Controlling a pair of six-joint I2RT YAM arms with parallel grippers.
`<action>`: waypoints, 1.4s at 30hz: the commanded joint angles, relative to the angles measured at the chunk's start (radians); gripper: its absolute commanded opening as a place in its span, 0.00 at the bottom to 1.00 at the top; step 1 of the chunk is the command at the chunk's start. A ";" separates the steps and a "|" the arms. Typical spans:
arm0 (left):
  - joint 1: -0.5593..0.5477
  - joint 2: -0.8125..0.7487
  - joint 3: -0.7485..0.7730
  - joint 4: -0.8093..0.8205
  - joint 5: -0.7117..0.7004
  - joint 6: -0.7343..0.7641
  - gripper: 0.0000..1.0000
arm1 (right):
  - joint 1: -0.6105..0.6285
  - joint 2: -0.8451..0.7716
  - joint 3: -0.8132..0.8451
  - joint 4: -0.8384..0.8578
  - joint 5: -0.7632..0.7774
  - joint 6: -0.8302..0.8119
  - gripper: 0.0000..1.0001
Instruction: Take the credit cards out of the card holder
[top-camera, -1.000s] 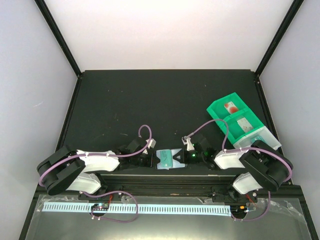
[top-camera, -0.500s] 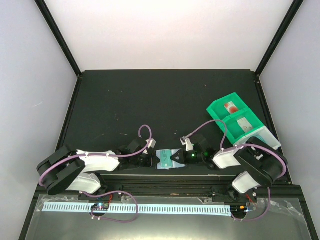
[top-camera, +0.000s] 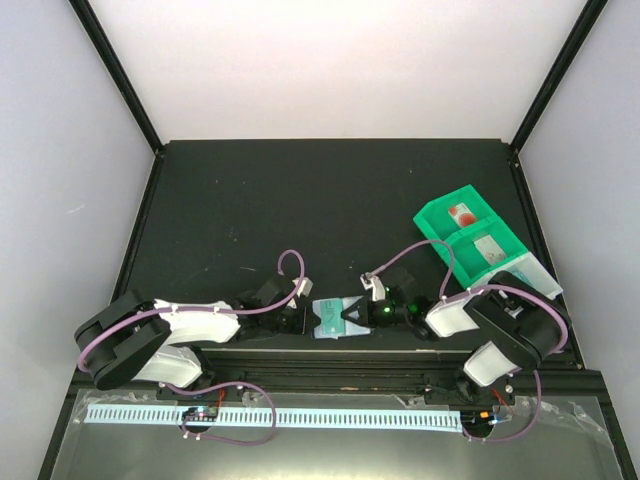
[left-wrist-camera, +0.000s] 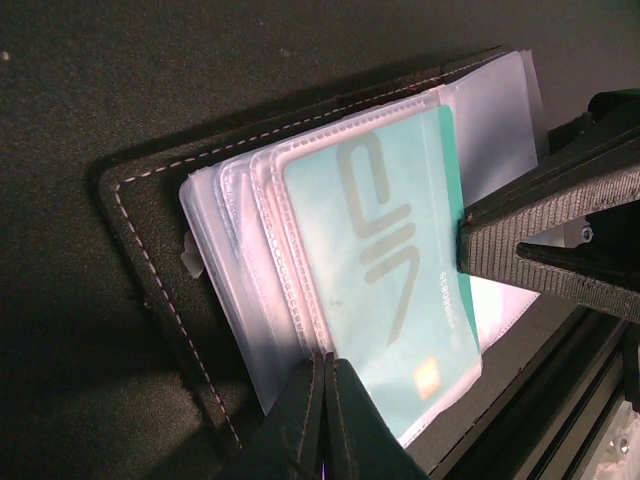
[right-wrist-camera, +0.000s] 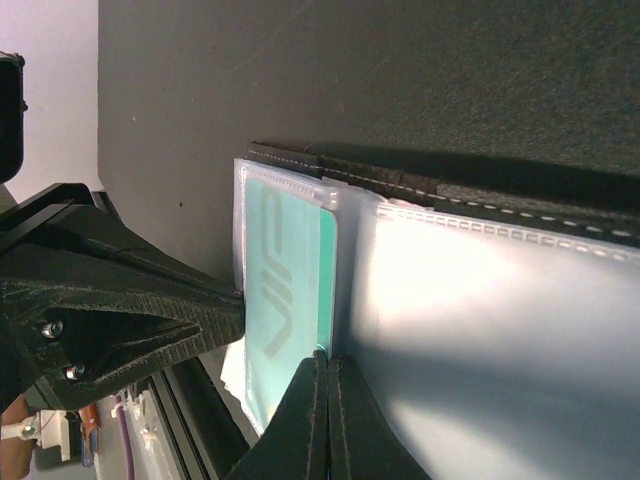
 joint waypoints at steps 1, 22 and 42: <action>-0.002 0.059 -0.019 -0.142 -0.118 -0.014 0.01 | -0.027 -0.018 -0.016 0.004 0.009 -0.015 0.01; -0.002 0.038 -0.021 -0.144 -0.118 -0.031 0.02 | -0.050 -0.071 -0.029 -0.030 -0.025 -0.037 0.01; -0.003 0.048 -0.032 -0.111 -0.100 -0.031 0.01 | -0.051 -0.050 -0.004 -0.059 -0.018 -0.051 0.14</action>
